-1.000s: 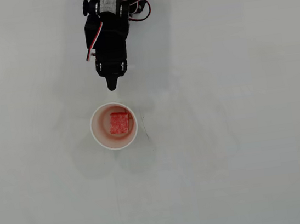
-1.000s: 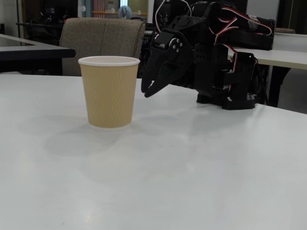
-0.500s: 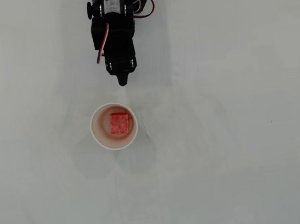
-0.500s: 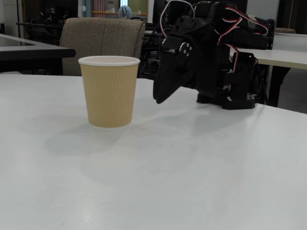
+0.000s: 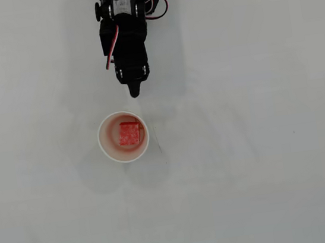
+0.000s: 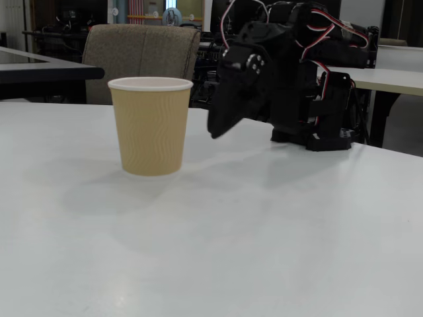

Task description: Grasp a red cube and put it in the cup.

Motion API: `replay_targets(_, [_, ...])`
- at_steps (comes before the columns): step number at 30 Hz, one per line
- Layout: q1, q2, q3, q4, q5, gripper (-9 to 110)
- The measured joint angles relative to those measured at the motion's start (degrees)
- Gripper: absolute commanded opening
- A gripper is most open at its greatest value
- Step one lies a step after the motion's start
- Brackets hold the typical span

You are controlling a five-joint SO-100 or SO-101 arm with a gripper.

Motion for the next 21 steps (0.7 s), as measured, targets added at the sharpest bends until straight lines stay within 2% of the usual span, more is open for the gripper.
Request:
replay_targets(9, [3.16,0.0,0.0,-4.31,6.06,0])
replay_targets(15, [4.83,0.0,0.0,-5.71,14.5,0])
replay_targets(21, [4.66,0.0,0.0,-5.62,16.08,0])
